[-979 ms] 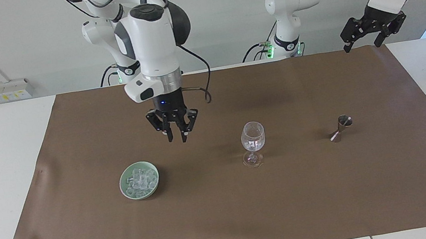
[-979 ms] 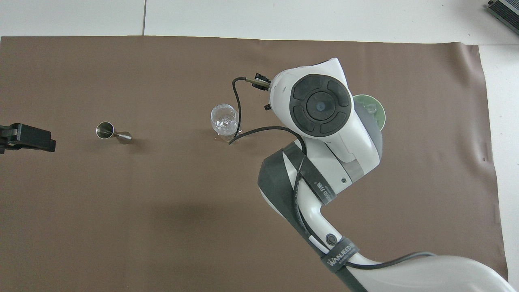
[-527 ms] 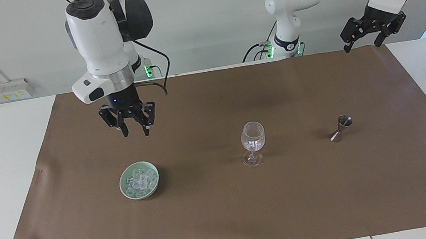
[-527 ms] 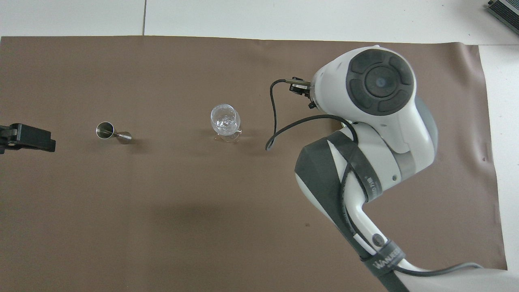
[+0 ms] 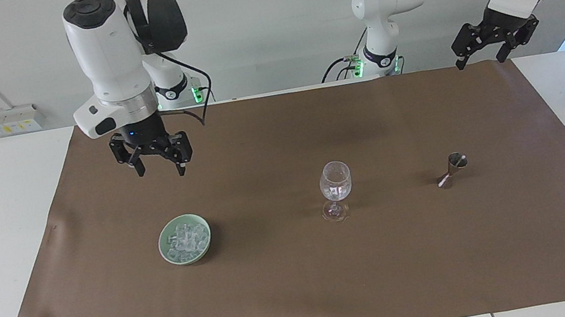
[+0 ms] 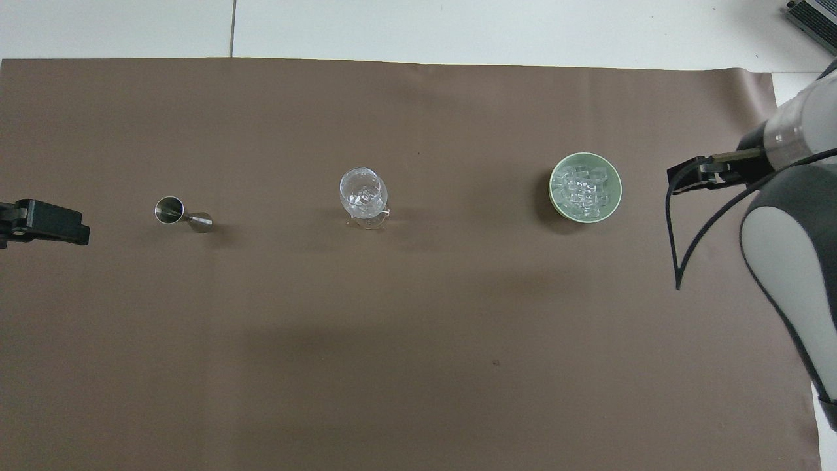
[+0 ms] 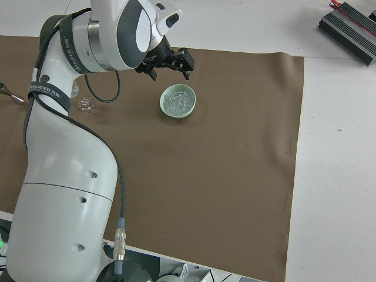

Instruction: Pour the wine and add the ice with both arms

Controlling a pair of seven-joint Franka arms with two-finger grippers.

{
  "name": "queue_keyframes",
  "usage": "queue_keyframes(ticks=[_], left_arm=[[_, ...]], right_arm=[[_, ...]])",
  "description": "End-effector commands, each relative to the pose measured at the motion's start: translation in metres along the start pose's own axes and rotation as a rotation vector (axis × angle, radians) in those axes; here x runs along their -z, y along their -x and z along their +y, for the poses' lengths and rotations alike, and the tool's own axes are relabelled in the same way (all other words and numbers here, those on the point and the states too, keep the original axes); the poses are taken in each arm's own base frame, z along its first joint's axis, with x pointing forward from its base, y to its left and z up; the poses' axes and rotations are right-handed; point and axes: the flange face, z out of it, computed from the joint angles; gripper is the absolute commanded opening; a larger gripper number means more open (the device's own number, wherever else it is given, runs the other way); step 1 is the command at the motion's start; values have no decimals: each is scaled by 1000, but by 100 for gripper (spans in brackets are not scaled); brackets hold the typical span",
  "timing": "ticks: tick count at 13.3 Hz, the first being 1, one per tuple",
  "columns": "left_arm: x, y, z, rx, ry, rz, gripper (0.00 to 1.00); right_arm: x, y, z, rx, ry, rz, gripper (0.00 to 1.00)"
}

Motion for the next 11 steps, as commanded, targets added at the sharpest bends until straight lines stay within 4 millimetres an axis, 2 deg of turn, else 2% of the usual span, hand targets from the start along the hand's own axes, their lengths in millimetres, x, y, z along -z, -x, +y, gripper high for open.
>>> queue_keyframes(ticks=[1,4,11], left_arm=[[4,7,-3,6,-10,-7,100],[4,7,-3,6,-10,-7,100],[4,7,-3,6,-10,-7,100]], right_arm=[[30,28,30,2,-10,14,100],[32,43,53,-45,-13,-43,100],[37,45,42,-26,-13,-35,100]])
